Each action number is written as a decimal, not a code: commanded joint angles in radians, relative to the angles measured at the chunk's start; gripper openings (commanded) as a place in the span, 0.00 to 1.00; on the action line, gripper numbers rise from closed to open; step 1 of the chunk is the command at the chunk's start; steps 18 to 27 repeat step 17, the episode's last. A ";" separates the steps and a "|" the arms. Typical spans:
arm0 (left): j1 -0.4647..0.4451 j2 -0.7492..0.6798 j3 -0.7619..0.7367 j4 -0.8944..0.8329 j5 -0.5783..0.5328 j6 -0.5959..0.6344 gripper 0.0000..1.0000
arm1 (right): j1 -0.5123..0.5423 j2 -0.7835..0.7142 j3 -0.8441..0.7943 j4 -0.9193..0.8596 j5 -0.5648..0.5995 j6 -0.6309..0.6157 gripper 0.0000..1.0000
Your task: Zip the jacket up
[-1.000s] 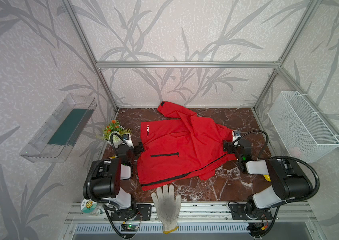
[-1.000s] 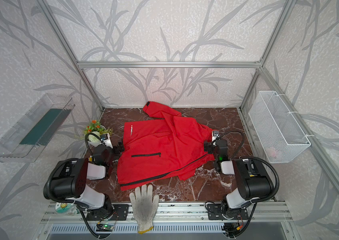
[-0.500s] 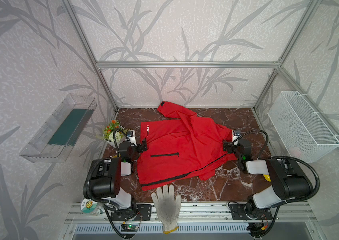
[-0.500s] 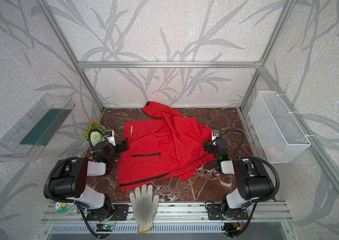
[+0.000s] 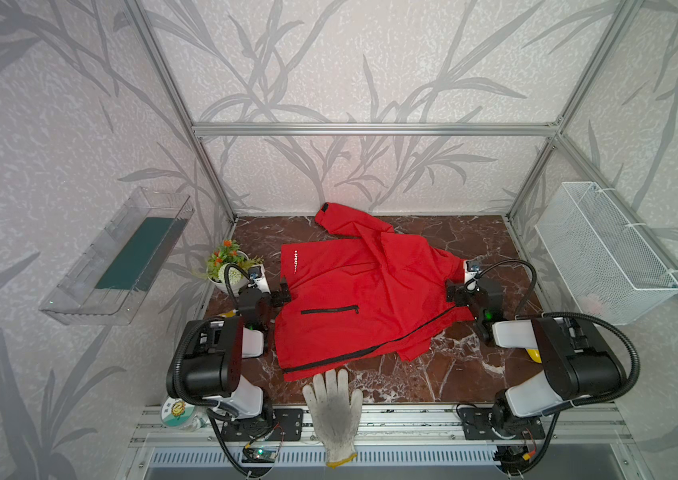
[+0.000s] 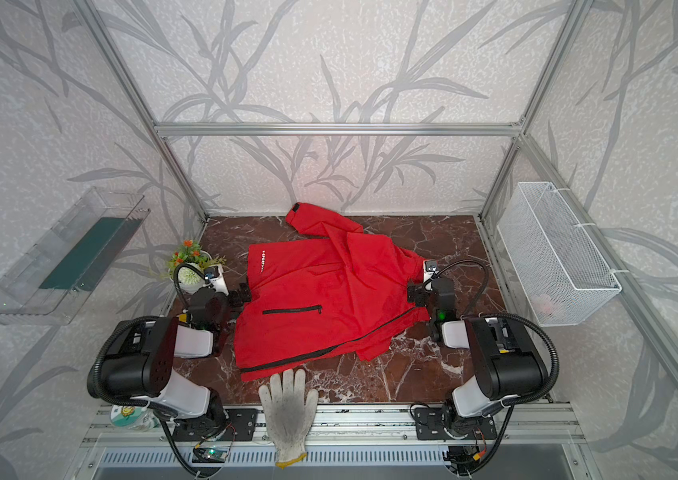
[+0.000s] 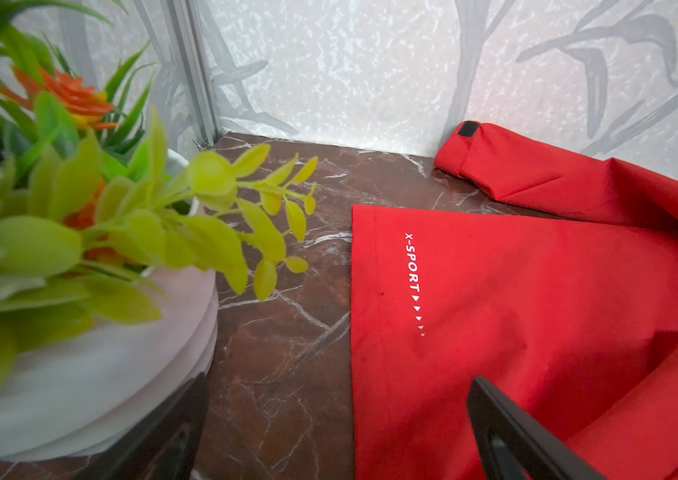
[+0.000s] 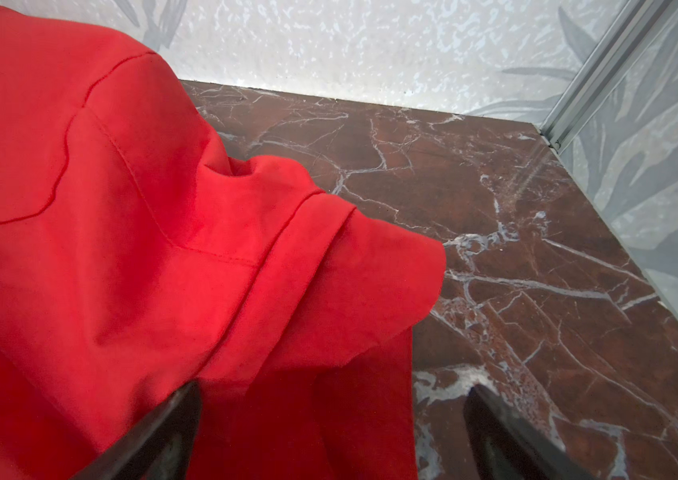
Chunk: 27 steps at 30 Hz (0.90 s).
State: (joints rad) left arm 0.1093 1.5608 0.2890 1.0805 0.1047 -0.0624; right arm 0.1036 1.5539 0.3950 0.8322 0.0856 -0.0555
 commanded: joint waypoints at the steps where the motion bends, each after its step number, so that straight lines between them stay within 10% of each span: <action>1: -0.003 -0.011 0.048 -0.085 0.151 0.067 0.99 | 0.001 -0.012 0.007 0.016 -0.010 -0.010 0.99; 7: 0.006 0.003 0.033 -0.035 -0.102 -0.044 0.99 | 0.001 -0.012 0.008 0.016 -0.009 -0.008 0.99; 27: 0.007 0.003 0.044 -0.052 -0.082 -0.034 0.99 | 0.001 -0.009 0.015 0.006 -0.010 -0.006 0.99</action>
